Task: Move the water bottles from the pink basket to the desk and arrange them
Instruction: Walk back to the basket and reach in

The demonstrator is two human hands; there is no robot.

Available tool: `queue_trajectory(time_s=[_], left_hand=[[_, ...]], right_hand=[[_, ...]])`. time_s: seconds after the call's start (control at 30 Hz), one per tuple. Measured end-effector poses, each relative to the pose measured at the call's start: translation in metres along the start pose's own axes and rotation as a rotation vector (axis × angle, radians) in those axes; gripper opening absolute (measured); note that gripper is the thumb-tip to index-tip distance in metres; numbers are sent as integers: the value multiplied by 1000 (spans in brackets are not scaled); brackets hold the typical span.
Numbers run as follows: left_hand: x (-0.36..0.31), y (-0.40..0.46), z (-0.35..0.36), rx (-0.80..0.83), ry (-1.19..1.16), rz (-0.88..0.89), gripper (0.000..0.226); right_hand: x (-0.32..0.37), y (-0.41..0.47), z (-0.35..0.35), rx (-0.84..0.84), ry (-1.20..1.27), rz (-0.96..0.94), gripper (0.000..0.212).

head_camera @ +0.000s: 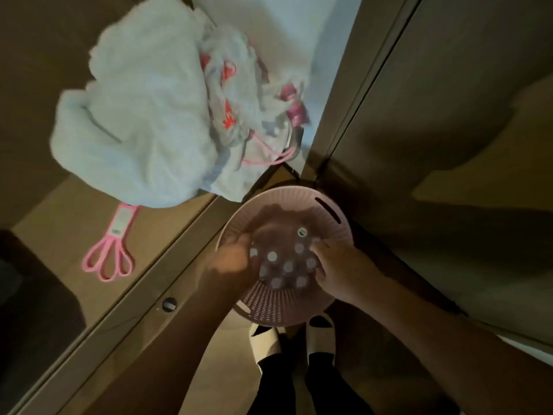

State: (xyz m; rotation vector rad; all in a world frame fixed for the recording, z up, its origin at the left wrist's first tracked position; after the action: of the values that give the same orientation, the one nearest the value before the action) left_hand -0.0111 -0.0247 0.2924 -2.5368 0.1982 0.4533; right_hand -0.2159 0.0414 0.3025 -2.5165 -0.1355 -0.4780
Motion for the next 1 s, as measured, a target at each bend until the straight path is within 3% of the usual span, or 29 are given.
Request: queue_trajectory(time_s=[0.13,0.3,0.4,0.47,0.63,0.77,0.9,1.0], left_hand=[[65,83,117,122,36,-88,35],[114,133,208,224,129,-77,51],[124,151,235,192,169,-58,47],[126,162,242,137,186,-41,45],[130,177,251,125,346,-5,44],[126,173,228,113,248,-37,46],[105,141,162,59,181,-21,50],[74,101,92,-60,155,35,54]], right_hand=[[-21,86,114,73,-43,-41,50],[-29,165,201,-2,-231,-164,46],[-32,202,239,54,-364,-174,53],[-36,217,255,76,-356,-137,46],[-39,223,255,-76,-313,-230,11],[-44,223,236,27,-111,-228,33],[-34,197,173,-81,-96,-260,24],[-15,163,108,-138,-133,-275,31]])
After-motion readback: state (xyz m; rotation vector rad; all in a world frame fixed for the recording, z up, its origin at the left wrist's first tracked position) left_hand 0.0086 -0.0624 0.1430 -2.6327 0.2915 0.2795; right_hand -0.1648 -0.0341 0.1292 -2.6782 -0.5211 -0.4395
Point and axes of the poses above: each hand's wrist, its own y-axis towards the middle knuckle, its own z-axis out of the palm, x = y × z, the point moved 2 cm from there along y, towards the middle knuckle, and after that the axes turned 8 degrees about -z, right-handed, at the moved point
